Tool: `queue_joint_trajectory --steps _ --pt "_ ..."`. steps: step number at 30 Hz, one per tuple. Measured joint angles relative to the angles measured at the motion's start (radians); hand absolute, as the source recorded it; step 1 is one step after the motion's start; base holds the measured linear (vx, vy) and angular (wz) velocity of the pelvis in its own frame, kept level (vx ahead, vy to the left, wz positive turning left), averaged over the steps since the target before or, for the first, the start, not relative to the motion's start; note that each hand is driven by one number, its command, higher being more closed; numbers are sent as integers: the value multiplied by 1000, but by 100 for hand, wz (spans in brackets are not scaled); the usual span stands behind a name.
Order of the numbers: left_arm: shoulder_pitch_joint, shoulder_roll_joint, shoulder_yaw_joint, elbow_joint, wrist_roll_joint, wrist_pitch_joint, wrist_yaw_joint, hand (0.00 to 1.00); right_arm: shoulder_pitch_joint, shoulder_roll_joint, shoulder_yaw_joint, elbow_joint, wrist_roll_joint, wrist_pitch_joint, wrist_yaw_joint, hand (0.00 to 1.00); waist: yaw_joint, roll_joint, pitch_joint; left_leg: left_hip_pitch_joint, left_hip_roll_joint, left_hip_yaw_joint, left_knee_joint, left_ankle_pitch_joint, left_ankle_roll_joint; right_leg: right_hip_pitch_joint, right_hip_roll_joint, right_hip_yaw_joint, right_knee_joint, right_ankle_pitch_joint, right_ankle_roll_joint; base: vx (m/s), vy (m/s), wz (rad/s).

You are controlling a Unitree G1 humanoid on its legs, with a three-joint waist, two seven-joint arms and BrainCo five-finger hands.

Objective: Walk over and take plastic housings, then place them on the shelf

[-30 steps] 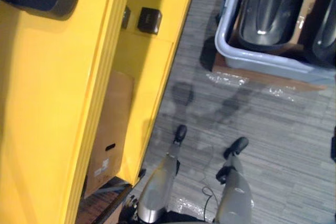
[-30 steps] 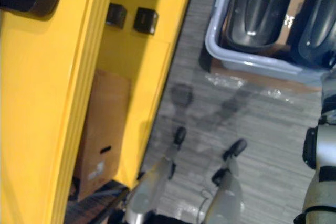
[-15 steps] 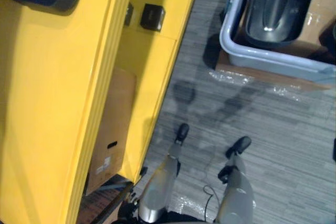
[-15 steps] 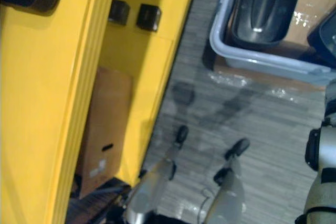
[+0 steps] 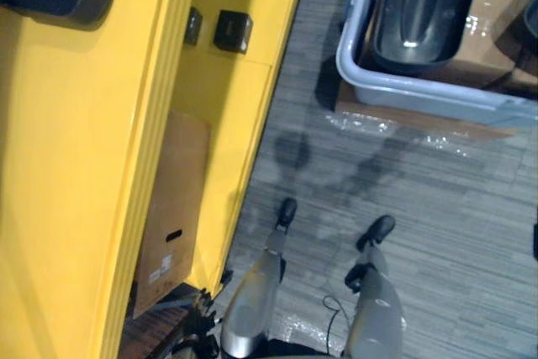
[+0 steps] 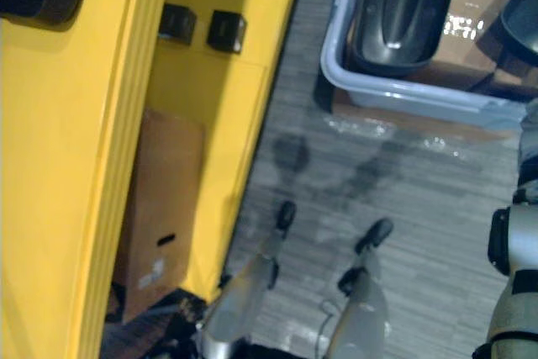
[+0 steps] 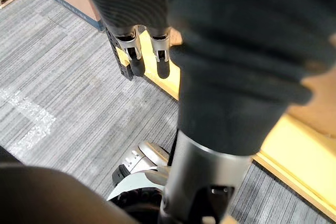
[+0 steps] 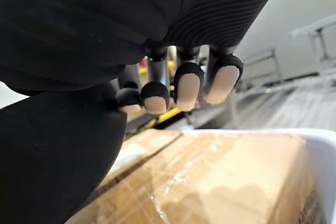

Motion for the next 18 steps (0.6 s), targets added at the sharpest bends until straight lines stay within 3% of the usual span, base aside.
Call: queue_joint_trajectory --steps 5,6,10,18 --pt "-5 0 -3 1 0 1 0 0 9 1 17 1 42 47 73 100 8 0 0 -4 14 1 1 0 -8 -1 16 0 -9 2 -3 -7 -27 -3" --pt "-6 1 -6 2 -1 1 1 0 13 1 17 2 55 61 88 0 9 0 0 -9 14 -1 6 -1 -9 -2 17 -1 -11 3 -4 -10 -14 5" --pt "-19 10 -22 4 -1 4 6 0 31 4 14 10 124 124 132 0 23 0 0 -32 14 -4 18 -2 -11 -16 18 -4 -11 7 -7 -4 -4 2" --pt "-21 11 -21 4 0 12 6 0 33 6 -13 11 155 137 153 0 23 0 -1 -30 13 -6 19 0 -13 -14 18 -4 -9 7 -7 0 0 0"
